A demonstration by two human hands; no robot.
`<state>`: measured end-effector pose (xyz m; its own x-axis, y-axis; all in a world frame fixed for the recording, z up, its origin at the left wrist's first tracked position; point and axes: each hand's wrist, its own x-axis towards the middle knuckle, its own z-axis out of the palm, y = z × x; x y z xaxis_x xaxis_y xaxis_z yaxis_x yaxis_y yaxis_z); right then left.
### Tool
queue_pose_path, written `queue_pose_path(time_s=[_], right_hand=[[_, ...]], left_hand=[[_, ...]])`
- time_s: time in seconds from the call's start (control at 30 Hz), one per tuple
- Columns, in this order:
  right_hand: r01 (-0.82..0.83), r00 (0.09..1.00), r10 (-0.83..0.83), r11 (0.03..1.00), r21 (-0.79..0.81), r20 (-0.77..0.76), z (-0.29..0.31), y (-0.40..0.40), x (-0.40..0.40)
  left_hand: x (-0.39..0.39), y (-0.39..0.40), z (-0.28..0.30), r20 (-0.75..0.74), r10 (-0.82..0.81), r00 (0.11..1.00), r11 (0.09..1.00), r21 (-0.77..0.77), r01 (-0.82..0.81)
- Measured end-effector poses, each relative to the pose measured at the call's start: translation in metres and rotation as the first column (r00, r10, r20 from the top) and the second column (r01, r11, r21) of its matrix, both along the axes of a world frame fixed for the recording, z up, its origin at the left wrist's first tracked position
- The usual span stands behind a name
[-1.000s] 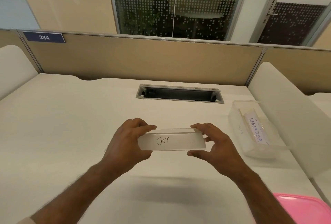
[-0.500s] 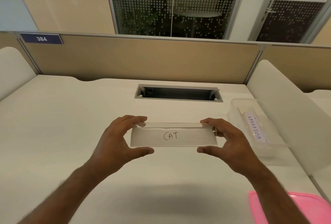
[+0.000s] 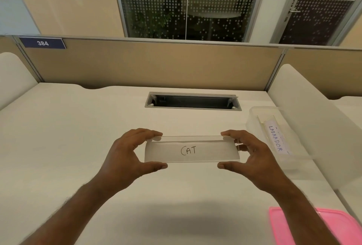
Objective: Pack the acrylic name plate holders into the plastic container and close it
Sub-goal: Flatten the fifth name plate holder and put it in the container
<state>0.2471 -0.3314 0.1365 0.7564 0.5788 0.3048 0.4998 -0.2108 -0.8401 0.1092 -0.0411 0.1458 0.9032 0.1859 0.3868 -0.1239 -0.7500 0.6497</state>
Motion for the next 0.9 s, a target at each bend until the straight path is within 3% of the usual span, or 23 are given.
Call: queue_pose_path(time_s=[0.3, 0.53, 0.7, 0.8, 0.9], right_hand=[[-0.043, 0.993, 0.042, 0.999, -0.004, -0.107, -0.003, -0.02, 0.011], [0.024, 0.996, -0.023, 1.0, 0.013, -0.087, -0.007, -0.032, 0.015], [0.188, 0.981, -0.189, 0.982, -0.009, -0.048, -0.013, -0.056, 0.026], [0.338, 0.941, -0.338, 0.941, -0.006, -0.013, -0.014, -0.075, 0.037], [0.485, 0.873, -0.485, 0.874, 0.006, 0.043, -0.016, -0.095, 0.048]], left_hand=[[0.01, -0.006, -0.011, -0.033, -0.032, 0.999, 0.997, -0.077, 0.03], [0.029, -0.013, -0.033, -0.041, -0.09, 0.995, 0.984, -0.155, 0.082], [0.049, -0.014, -0.076, -0.174, -0.061, 0.983, 0.983, -0.181, 0.029], [0.062, -0.019, -0.111, -0.276, 0.095, 0.957, 0.991, -0.061, -0.116], [0.074, -0.029, -0.141, -0.323, 0.141, 0.936, 0.99, 0.029, -0.139]])
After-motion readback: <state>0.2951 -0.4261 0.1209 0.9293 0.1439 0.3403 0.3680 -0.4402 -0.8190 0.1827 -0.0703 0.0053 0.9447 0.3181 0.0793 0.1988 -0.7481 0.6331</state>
